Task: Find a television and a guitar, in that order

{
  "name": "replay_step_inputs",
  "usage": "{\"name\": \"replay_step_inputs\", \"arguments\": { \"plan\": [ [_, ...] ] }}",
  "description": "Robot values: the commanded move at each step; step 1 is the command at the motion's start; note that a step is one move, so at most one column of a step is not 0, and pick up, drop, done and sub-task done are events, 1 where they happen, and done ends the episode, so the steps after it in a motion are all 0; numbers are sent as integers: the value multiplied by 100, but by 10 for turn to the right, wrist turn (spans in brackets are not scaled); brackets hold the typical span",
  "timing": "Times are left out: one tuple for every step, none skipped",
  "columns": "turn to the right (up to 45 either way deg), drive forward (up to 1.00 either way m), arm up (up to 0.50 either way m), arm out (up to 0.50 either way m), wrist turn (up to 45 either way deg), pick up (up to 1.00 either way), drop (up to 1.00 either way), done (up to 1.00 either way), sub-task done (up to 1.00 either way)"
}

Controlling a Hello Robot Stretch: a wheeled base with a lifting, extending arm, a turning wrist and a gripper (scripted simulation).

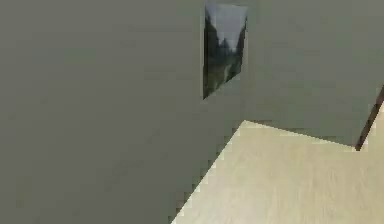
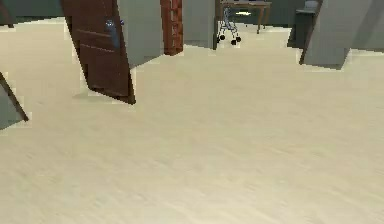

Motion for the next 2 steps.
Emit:
{"name": "replay_step_inputs", "arguments": {
  "plan": [
    [450, 0, 0, 0, 0, 0, 0, 0, 0],
    [450, 0, 0, 0, 0, 0, 0, 0, 0]
  ]
}}
